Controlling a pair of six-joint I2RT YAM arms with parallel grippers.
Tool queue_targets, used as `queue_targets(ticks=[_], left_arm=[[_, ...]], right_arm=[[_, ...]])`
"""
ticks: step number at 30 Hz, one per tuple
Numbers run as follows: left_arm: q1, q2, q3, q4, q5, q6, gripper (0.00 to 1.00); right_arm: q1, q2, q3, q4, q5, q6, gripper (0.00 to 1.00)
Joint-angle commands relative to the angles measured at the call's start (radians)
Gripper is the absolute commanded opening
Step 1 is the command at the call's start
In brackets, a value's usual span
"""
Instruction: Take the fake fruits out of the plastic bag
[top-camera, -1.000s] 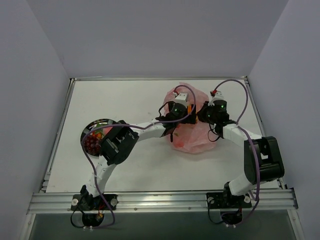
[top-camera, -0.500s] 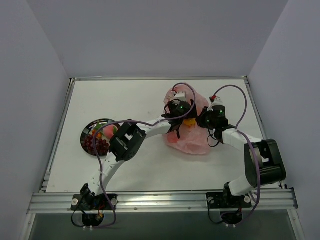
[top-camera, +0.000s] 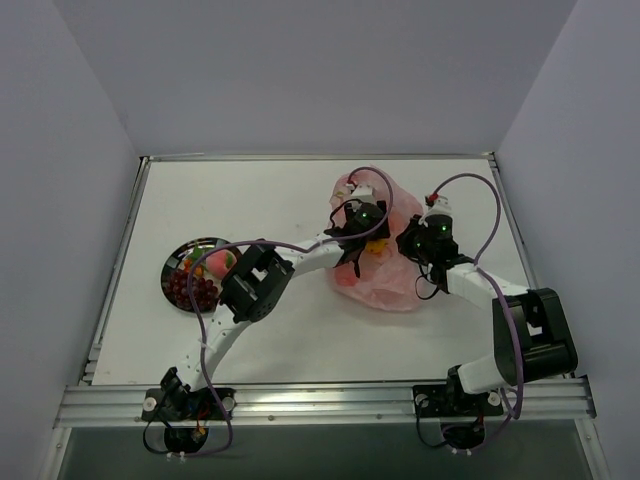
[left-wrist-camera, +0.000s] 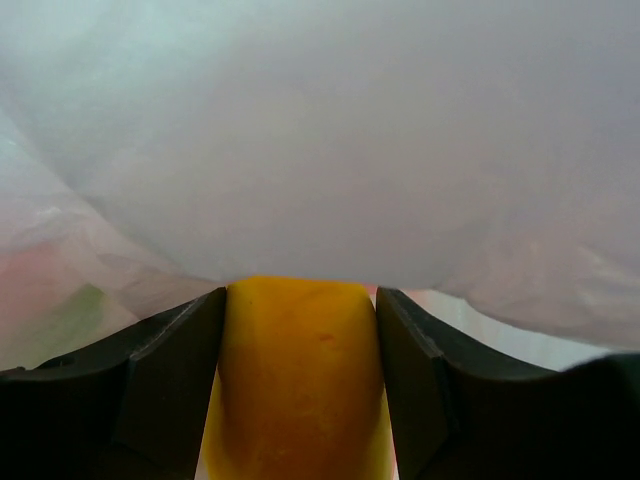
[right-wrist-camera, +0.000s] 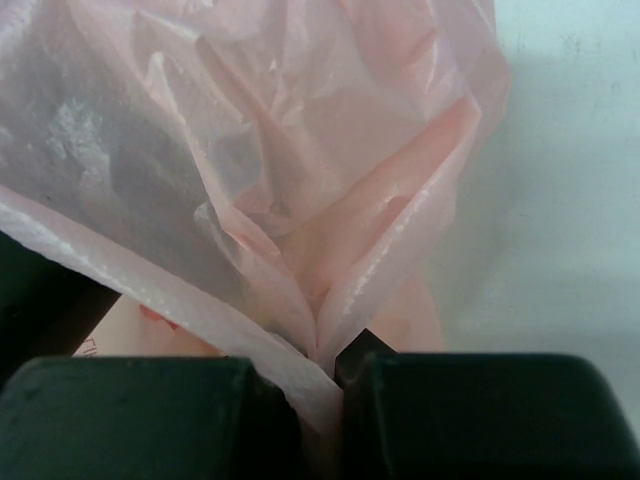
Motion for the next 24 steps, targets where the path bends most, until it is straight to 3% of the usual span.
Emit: queue_targets(ticks=[1, 7, 24], left_arm=[[-0.001, -0.048, 0.000, -0.003, 0.040, 0.026, 0.26], [-0.006, -0.160, -0.081, 0.111, 0.115, 0.044, 0.13], [0.008, -0.417, -0.298, 0.300, 0.317, -0.004, 0.04]], right_arm=[[0.003, -0.046, -0.017, 0.053, 0.064, 0.015, 0.00], [0.003, -0.011, -0.025, 0.075, 0.096, 0.020, 0.00], [0.004, 0.000, -0.034, 0.110, 0.133, 0.034, 0.00]])
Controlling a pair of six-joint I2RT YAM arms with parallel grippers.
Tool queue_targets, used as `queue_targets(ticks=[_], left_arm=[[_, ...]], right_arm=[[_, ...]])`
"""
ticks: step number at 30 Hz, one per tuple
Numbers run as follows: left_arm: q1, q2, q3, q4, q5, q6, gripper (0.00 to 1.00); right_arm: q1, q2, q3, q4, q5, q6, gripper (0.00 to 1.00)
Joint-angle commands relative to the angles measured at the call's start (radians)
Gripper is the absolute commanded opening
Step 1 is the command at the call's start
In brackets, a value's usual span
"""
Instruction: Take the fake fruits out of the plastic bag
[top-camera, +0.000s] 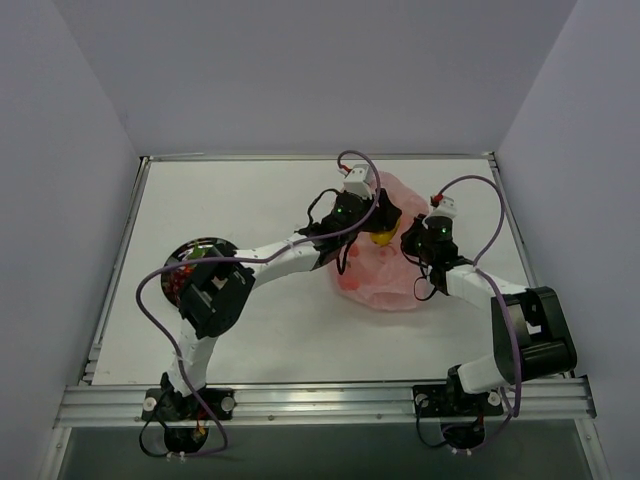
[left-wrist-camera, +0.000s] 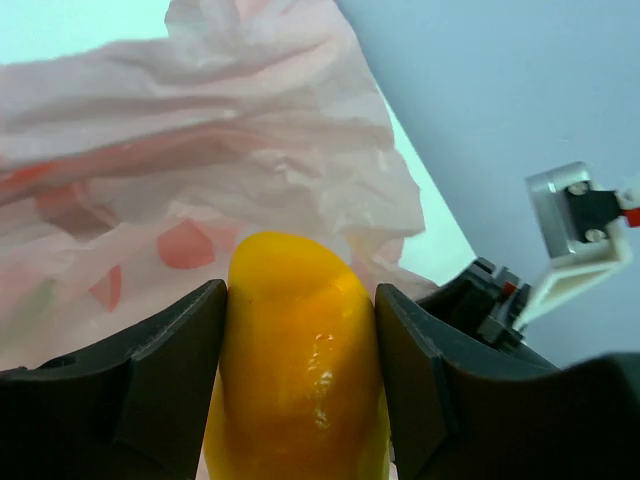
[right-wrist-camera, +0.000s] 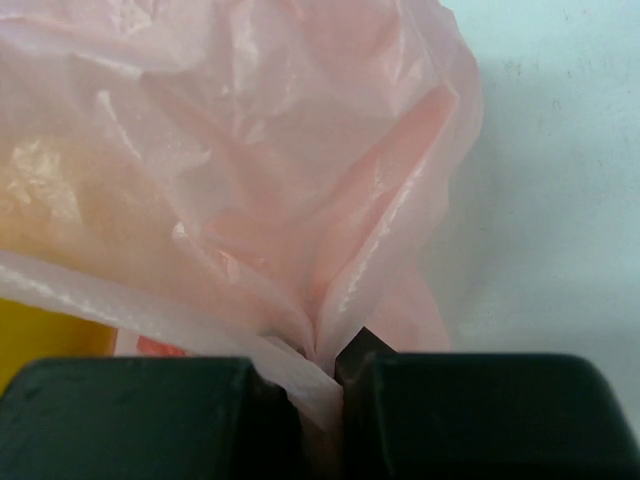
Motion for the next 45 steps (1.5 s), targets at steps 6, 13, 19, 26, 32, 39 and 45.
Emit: queue_targets(ticks=[6, 13, 19, 26, 32, 39, 45], left_arm=[[0.014, -0.176, -0.067, 0.055, 0.146, -0.040, 0.03], [0.028, -0.491, -0.373, -0.017, 0.054, 0.055, 0.03], [0.098, -0.918, -0.614, -0.312, -0.406, 0.063, 0.03], [0.351, -1.178, -0.797, -0.623, -0.569, -0.100, 0.04], [0.517, -1.131, -0.808, -0.676, -0.587, -0.095, 0.04], [0.565, -1.005, -0.809, -0.621, -0.642, -0.091, 0.04], [0.592, -0.913, -0.796, -0.553, -0.661, -0.072, 0.08]], right_arm=[[0.001, 0.001, 0.049, -0.013, 0.126, 0.002, 0.00], [-0.063, 0.050, 0.151, -0.027, 0.172, -0.001, 0.00], [-0.126, 0.073, 0.173, -0.021, 0.120, 0.007, 0.00], [-0.115, 0.091, 0.156, 0.002, 0.066, 0.033, 0.17], [-0.117, 0.087, 0.158, -0.009, 0.060, 0.044, 0.38], [-0.118, 0.068, 0.151, -0.021, 0.054, 0.048, 0.70], [-0.120, 0.068, 0.150, -0.018, 0.043, 0.045, 0.72]])
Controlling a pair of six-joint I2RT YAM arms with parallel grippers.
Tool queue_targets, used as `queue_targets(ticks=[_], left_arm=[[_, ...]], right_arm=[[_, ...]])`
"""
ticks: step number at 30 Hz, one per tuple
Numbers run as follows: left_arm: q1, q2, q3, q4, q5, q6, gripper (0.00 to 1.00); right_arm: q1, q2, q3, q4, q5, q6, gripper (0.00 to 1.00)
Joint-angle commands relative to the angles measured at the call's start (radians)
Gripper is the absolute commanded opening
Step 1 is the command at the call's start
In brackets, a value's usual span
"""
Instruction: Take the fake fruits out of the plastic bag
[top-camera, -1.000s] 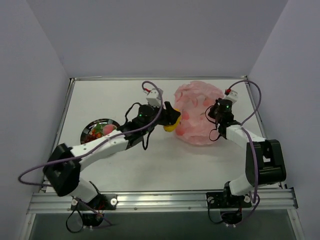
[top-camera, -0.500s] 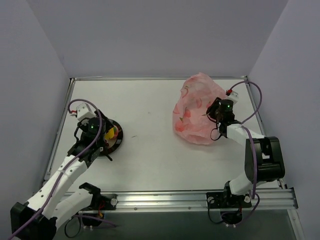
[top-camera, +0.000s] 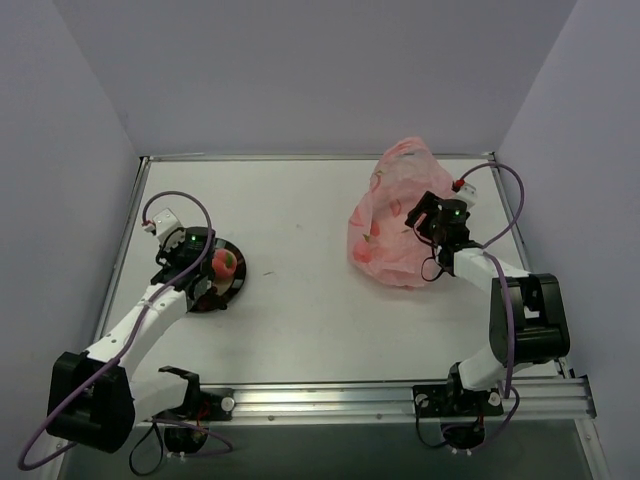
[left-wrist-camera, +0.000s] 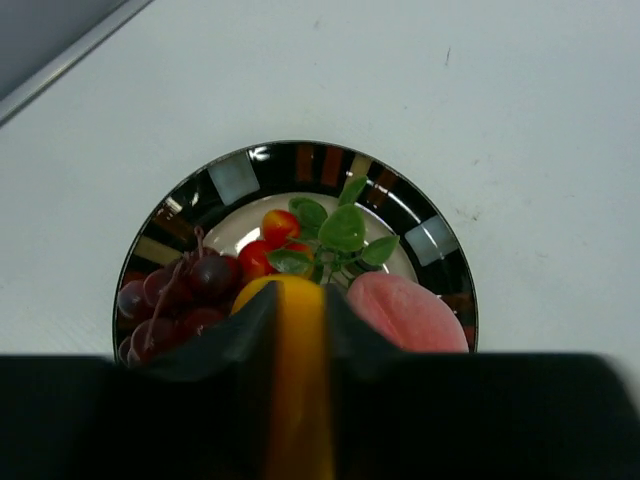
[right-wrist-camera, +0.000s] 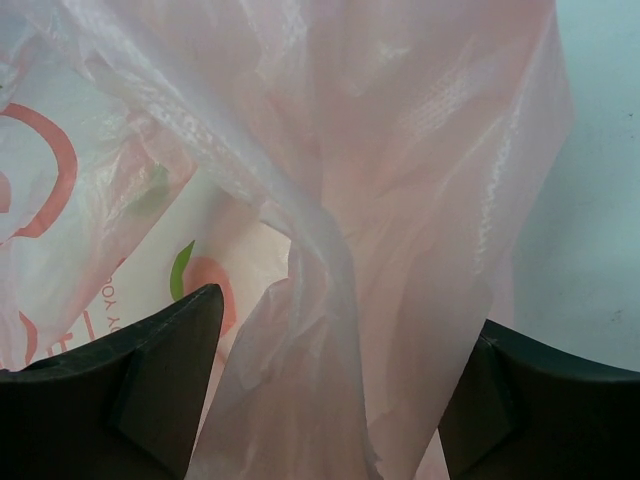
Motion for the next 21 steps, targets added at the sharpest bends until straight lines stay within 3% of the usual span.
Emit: queue_targets(ticks=[1, 7, 13, 21], left_arm=[[0.011, 0.042, 0.042, 0.059, -0.044, 0.011, 0.08], [0.011, 0.084, 0.028, 0.113, -0.059, 0.021, 0.22], [0.010, 0.050, 0.014, 0.148, -0.036, 0.011, 0.46], [-0.010, -0.045, 0.037, 0.150, 0.053, 0.010, 0.47]], right_arm=[[-0.002, -0.025, 0.007, 0.018, -0.007, -0.003, 0.72], [0.001, -0.024, 0.003, 0.020, -0.007, -0.003, 0.78], [0.001, -0.041, 0.007, 0.009, -0.036, 0.002, 0.86], [0.004, -0.117, 0.024, -0.073, -0.021, 0.013, 0.96]])
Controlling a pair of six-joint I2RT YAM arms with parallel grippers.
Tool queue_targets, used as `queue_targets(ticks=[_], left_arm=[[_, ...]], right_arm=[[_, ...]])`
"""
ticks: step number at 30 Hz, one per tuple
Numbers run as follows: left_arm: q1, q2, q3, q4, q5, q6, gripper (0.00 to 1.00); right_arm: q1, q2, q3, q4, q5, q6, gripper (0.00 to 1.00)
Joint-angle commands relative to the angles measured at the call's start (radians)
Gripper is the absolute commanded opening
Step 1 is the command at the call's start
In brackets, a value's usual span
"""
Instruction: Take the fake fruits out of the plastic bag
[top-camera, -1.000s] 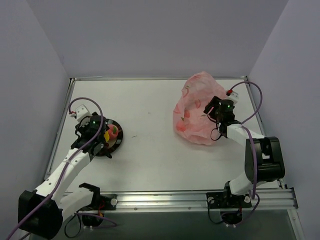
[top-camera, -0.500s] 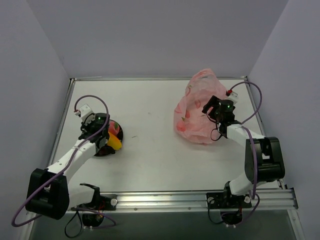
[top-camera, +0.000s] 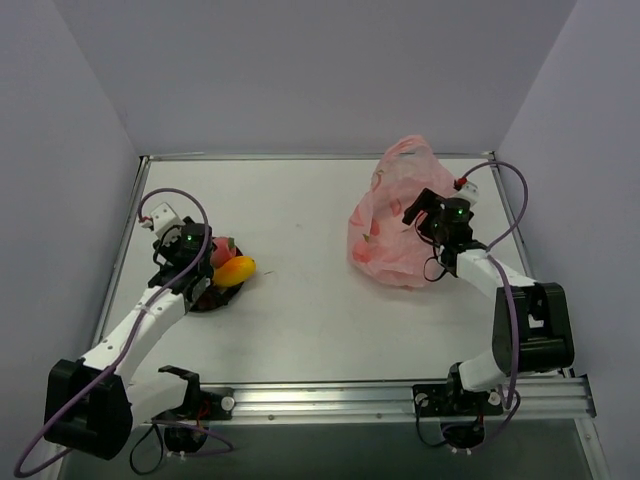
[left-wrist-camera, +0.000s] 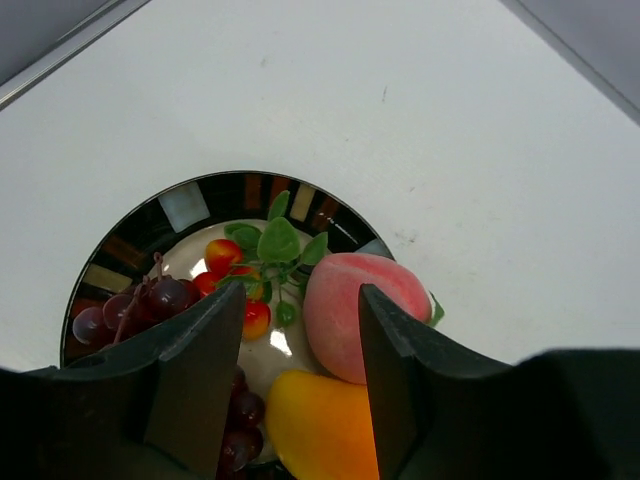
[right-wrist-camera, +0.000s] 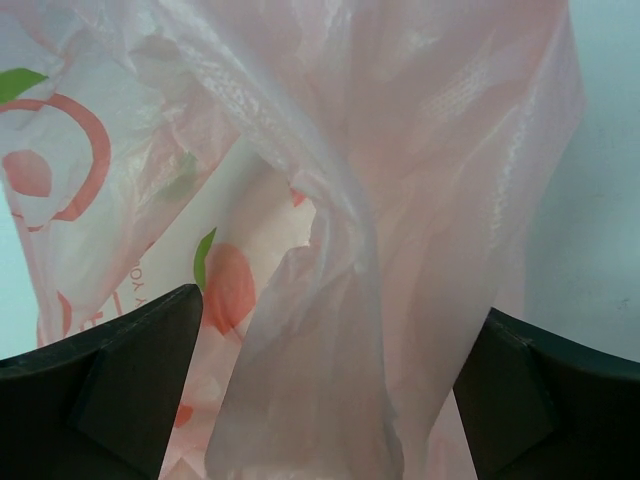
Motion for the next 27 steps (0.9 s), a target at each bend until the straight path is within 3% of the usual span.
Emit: queue_targets(ticks=[1, 5, 9, 14, 17, 21, 27], left_arm=[[-0.024, -0.075, 0.039, 0.021, 0.040, 0.003, 0.47], [-0.105, -0.131, 0.079, 0.011, 0.108, 0.029, 0.59], [-0.180, -0.166, 0.165, -0.009, 0.209, 0.078, 0.80], [-0.204, -0.226, 0.240, -0.086, 0.393, 0.127, 0.94], [-0.205, -0.278, 0.270, -0.091, 0.547, 0.177, 0.98], [-0.208, -0.362, 0.319, -0.153, 0.742, 0.243, 0.94], [-0.208, -0.534, 0.325, -0.322, 0.631, 0.395, 0.94]], right_arm=[[0.004, -0.091, 0.038, -0.053, 0.014, 0.007, 0.98], [0.006, -0.192, 0.075, -0.157, 0.053, 0.009, 1.00], [0.006, -0.283, 0.122, -0.250, 0.110, -0.005, 1.00], [0.006, -0.418, 0.153, -0.304, 0.109, -0.005, 1.00], [0.007, -0.514, 0.153, -0.309, 0.077, 0.015, 0.99], [0.007, -0.658, 0.205, -0.381, 0.111, -0.009, 0.97], [0.018, -0.912, 0.257, -0.456, 0.256, -0.049, 1.00]])
